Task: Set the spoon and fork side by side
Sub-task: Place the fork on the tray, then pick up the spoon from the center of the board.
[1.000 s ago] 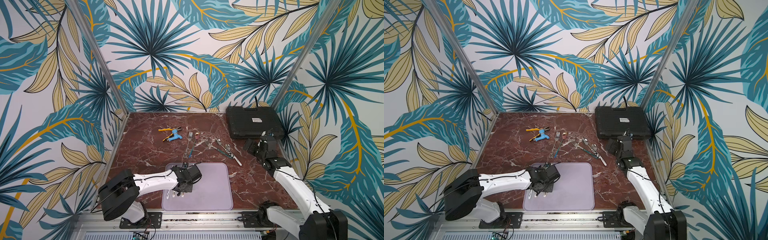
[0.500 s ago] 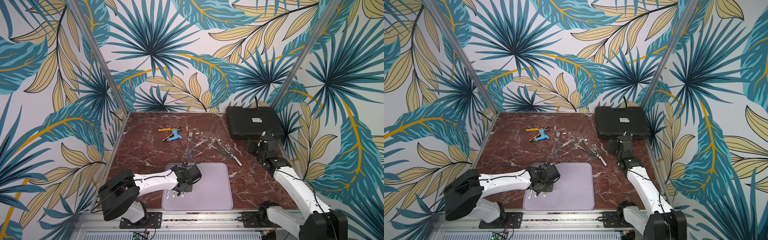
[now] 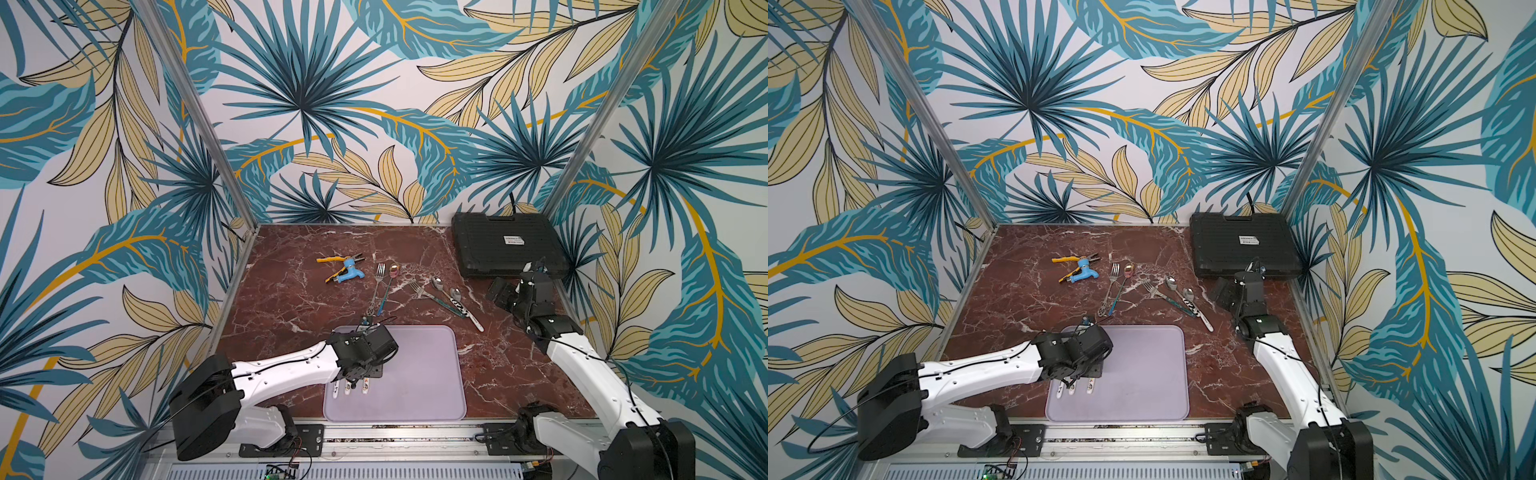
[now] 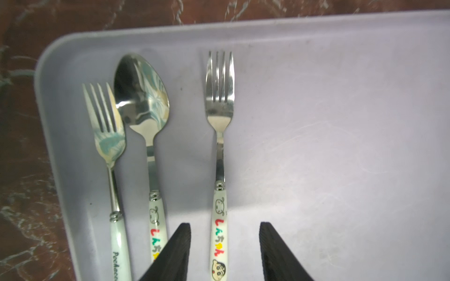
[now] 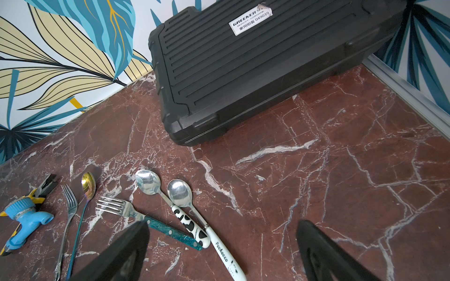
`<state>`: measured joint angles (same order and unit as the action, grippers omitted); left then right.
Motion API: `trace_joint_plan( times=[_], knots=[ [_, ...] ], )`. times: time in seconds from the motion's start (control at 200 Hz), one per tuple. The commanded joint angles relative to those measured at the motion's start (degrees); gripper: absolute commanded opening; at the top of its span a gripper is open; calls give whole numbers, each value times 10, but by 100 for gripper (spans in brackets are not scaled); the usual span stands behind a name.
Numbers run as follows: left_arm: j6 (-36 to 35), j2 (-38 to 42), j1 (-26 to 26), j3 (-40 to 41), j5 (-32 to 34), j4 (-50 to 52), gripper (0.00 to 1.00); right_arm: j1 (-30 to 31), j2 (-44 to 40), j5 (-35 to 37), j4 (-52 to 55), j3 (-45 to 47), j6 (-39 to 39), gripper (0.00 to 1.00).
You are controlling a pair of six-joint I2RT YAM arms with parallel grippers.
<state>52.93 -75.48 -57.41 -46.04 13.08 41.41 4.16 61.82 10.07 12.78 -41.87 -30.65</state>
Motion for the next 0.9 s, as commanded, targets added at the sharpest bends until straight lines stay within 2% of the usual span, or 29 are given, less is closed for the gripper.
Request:
trace_joint_plan(
  times=[0.0,0.25,0.451,0.676,0.896],
  knots=[
    [-31,25,7,-48,36,26,53,-1,-8,8,10,3,-1,100],
    [-111,29,72,-102,32,28,57,-1,-9,7,10,3,-1,100],
    [-182,-7,113,-150,15,-13,58,-1,-7,7,9,4,-2,99],
    [-246,-111,158,-227,-49,-37,57,-1,-6,7,9,4,-1,99],
    [-281,-235,178,-318,-85,-42,55,-1,-4,8,10,3,-1,99]
  ],
)
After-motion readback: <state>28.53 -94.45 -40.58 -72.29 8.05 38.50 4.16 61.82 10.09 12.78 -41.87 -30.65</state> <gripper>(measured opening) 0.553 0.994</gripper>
